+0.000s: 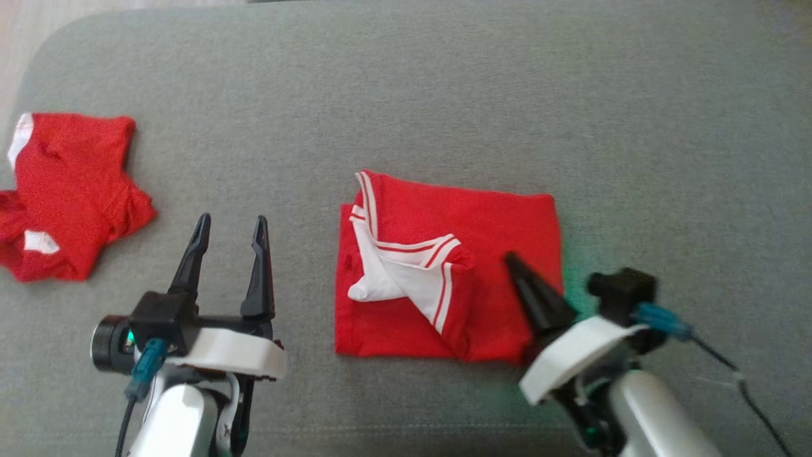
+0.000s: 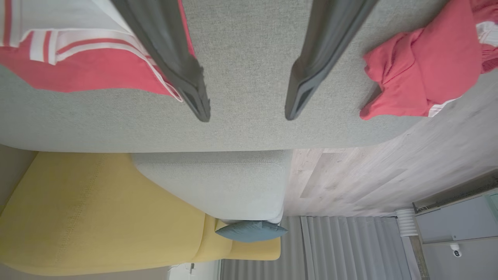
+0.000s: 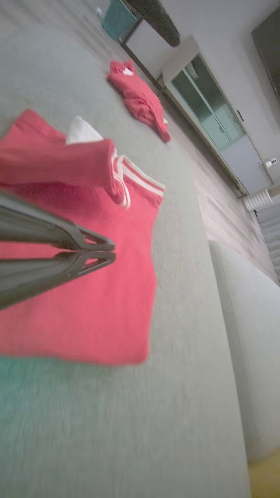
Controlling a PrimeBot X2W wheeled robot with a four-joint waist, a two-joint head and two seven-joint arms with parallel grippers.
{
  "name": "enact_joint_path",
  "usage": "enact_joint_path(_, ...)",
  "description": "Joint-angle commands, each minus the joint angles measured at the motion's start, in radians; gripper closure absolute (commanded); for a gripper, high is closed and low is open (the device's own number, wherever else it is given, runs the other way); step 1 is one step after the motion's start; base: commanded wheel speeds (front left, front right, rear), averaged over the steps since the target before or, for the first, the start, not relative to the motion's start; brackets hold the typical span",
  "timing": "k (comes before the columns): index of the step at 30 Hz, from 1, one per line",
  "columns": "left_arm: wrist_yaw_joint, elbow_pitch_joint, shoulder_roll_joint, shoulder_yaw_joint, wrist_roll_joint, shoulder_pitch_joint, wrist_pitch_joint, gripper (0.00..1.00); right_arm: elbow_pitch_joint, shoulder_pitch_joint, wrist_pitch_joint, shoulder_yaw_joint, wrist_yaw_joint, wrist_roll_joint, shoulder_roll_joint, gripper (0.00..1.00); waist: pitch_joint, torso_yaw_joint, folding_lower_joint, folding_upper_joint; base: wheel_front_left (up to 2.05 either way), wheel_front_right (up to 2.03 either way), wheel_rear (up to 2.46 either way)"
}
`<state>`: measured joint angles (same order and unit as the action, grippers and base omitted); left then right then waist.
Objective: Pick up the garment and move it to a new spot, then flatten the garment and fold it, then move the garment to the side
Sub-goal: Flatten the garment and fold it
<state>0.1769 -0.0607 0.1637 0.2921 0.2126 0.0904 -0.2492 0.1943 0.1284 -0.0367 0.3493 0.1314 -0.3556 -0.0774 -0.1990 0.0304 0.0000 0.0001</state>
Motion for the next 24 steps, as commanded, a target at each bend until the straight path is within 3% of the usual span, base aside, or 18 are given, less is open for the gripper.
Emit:
enact_joint_path(1,0.001,0.031,0.013,-0.028,-0.009,0.045,-0.008,0.0,-0.001,0.042,0.017,0.05,-0.001,-0.016,0.012,1.0,-0.007,0.014,0.0,-0.0001,0.0,0.0,0.0)
enact_joint_path(6,-0.002,0.024,0.009,-0.021,-0.009,0.05,-0.009,0.0,0.126,0.107,0.044,0.181,-0.001,-0.076,0.022,1.0,-0.012,0.044,0.0,-0.0001,0.0,0.0,0.0)
enact_joint_path(14,0.0,0.017,0.008,-0.019,-0.007,0.046,-0.011,0.0,0.231,0.185,0.04,0.379,-0.001,-0.178,0.026,1.0,-0.007,0.059,0.0,-0.0001,0.0,0.0,0.0)
enact_joint_path(21,0.008,0.017,0.013,-0.025,-0.005,0.028,-0.012,0.0,0.217,0.219,0.145,0.369,-0.001,-0.189,0.009,0.99,0.018,0.04,0.0,-0.0001,0.0,0.0,0.0)
enact_joint_path(22,0.01,0.018,0.015,-0.027,-0.005,0.024,-0.012,0.0,0.208,0.218,0.158,0.346,-0.001,-0.182,-0.003,0.56,0.023,0.036,0.0,-0.0001,0.0,0.0,0.0)
enact_joint_path(23,0.012,0.019,0.017,-0.028,-0.006,0.02,-0.012,0.0,0.199,0.215,0.169,0.316,-0.001,-0.174,-0.014,0.0,0.029,0.032,0.0,-0.0001,0.0,0.0,0.0)
enact_joint_path(24,0.011,0.021,0.02,-0.028,-0.006,0.017,-0.012,0.0,0.188,0.209,0.18,0.28,-0.001,-0.166,-0.025,0.0,0.034,0.027,0.0,-0.0001,0.0,0.0,0.0)
